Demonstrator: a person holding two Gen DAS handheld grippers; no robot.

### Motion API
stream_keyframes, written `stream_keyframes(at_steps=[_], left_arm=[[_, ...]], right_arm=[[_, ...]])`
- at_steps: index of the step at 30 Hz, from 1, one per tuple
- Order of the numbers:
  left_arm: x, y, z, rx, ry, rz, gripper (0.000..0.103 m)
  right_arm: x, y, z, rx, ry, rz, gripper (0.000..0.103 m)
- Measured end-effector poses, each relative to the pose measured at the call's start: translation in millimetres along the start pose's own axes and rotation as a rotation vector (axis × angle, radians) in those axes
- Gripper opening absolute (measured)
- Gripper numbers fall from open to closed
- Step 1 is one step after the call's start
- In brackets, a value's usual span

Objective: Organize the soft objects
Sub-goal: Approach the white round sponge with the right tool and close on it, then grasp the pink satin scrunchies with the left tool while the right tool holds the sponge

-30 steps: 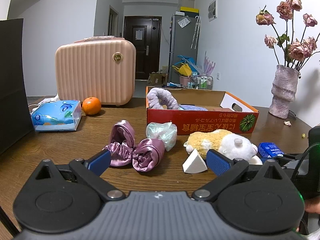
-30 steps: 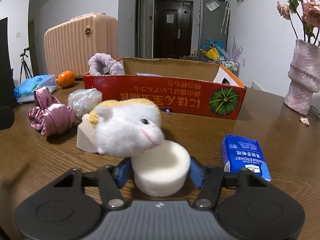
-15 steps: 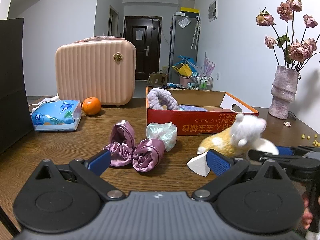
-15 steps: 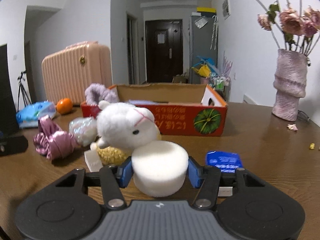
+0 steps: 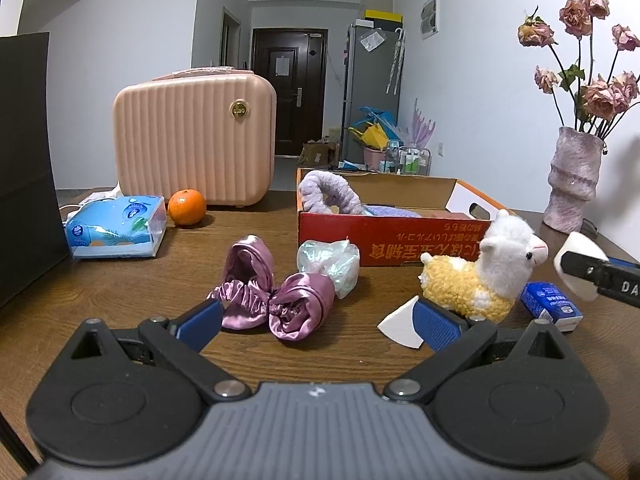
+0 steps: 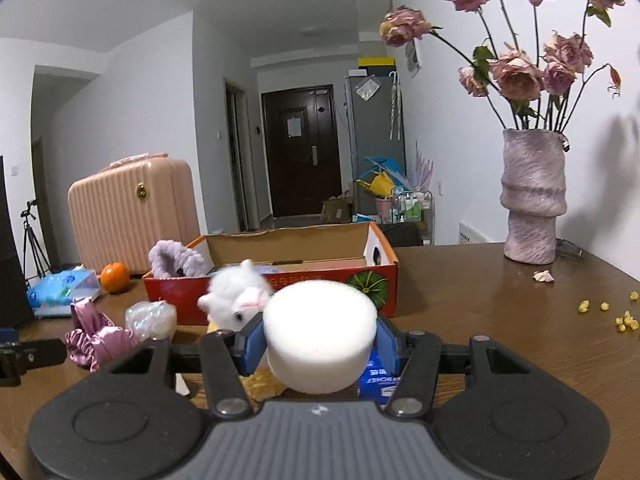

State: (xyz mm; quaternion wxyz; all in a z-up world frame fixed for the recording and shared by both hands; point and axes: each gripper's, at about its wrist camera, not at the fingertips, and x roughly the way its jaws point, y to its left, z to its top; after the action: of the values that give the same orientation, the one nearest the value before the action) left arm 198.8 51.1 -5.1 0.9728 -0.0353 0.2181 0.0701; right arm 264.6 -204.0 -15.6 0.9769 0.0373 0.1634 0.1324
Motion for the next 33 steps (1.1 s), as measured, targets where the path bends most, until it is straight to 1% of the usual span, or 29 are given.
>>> stream_keyframes(at_steps=[8,16,21,25,27,28,33], left_arm=[[5,1,-1,-0.001,0.016,0.014,0.103],[28,8,-1,0.01,0.075,0.041,0.103],[45,17,0,0.03,0.068,0.074,0.103],[59,20,2,0.076,0.053,0.092,0.103],[67,20,3,0.094,0.059,0.107,0.103],[71,21,3,0.098,0.064,0.108,0.103],[86,25,6,0.11,0.078,0.066,0.103]], right_arm=[[-1,-4,-1,0.006,-0.003,-0.001,0.055],[-1,-4,-2,0.012,-0.001,-0.01,0.055],[0,-6,-2,0.016,0.0,-0.015,0.055],[1,-6,-2,0.018,0.003,-0.021,0.055],[2,-6,-3,0.016,0.005,-0.025,0.055],[2,-7,-3,0.016,0.006,-0.027,0.055],[5,-8,-3,0.015,0.011,-0.037,0.055]])
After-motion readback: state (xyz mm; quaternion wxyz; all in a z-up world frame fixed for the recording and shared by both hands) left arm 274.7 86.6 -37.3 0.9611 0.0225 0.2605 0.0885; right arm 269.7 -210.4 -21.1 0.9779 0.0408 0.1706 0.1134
